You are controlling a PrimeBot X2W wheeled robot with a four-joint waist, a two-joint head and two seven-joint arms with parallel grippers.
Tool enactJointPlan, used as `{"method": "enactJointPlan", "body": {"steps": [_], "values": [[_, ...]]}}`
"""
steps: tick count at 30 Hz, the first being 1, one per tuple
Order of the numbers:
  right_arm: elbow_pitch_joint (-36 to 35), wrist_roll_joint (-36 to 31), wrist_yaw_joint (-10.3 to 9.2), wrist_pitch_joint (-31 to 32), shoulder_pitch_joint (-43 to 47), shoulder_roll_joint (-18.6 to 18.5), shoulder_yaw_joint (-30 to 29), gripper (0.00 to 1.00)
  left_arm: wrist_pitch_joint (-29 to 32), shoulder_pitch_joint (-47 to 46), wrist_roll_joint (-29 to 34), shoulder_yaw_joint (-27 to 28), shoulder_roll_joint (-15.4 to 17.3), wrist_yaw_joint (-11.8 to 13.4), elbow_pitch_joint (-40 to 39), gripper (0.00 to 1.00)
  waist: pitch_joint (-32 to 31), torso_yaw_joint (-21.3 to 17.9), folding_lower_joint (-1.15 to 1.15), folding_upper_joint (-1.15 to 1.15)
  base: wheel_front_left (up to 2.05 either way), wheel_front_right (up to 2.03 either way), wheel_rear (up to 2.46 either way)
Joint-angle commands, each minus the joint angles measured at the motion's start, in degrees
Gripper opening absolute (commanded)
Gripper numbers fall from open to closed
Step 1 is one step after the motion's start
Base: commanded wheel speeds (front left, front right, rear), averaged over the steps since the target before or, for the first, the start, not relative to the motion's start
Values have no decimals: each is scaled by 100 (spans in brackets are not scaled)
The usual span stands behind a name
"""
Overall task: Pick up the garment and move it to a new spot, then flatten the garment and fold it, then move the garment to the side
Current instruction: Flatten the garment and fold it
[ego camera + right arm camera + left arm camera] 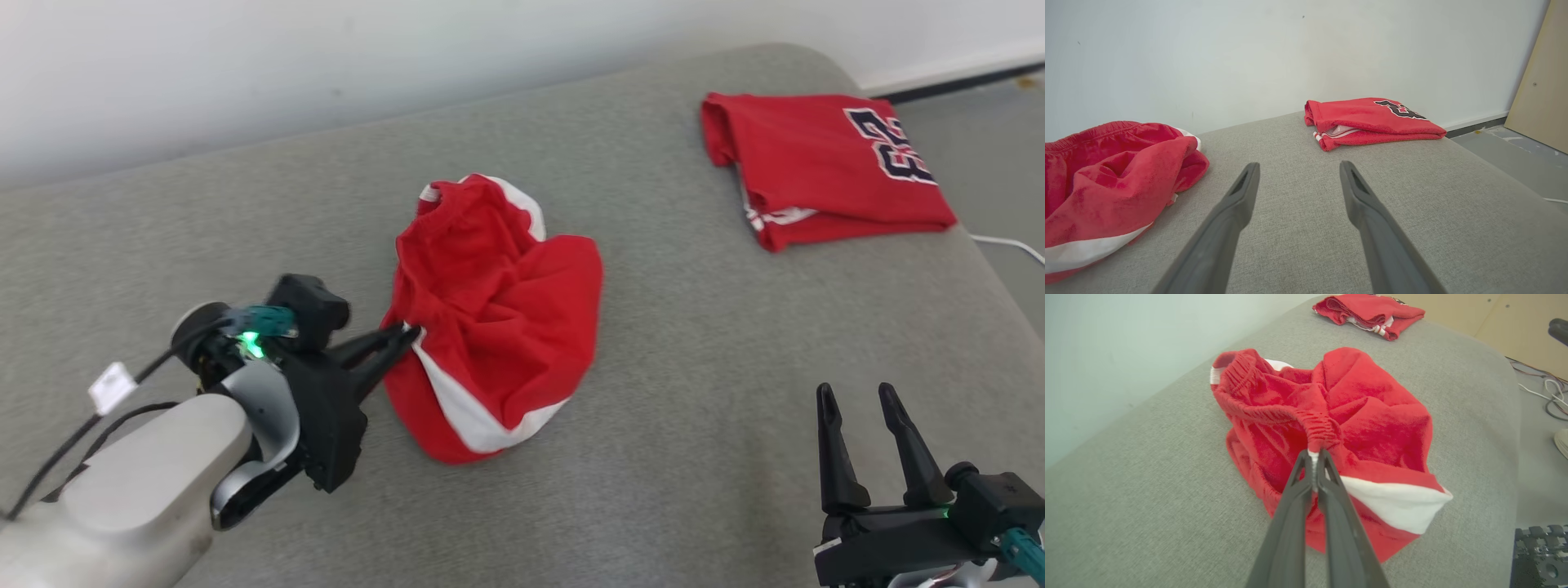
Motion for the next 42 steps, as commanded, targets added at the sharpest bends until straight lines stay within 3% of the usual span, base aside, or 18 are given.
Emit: {"method": "enactJointPlan", "body": {"steps": [1, 14, 21, 29, 37, 39, 42], "values": [[-12, -22, -17, -1, 97, -66, -24, 100, -367, 168, -134, 178, 77, 57, 73, 0, -174, 462, 1, 0, 0, 0, 0], [-28, -51, -17, -1, 292, -143, -82, 100, -1354, 1506, -576, 621, 376, 763, -432, 0, -389, 1328, 1, 0, 0, 0, 0], [-31, -44, -17, -1, 360, -203, -123, 100, -1487, 2673, -620, 1488, 194, 1180, -749, 0, -375, 1579, 1, 0, 0, 0, 0], [32, -46, -17, -1, 353, -208, -79, 100, -1485, 3978, -117, 2803, -343, 1054, -686, 0, -406, 1668, 1, 0, 0, 0, 0], [122, -21, -17, -1, 356, -206, -39, 100, -1485, 4489, 354, 3497, -763, 731, -290, 0, -488, 1676, 1, 0, 0, 0, 0], [127, -33, -17, -1, 345, -191, -45, 100, -1486, 4467, 513, 3748, -868, 674, -302, 100, -503, 1680, 1, 0, 0, 0, 0], [134, -31, -17, -1, 343, -202, -68, 100, -1486, 4517, 790, 4154, -1042, 613, -484, 100, -521, 1691, 1, 0, 0, 0, 0]]}}
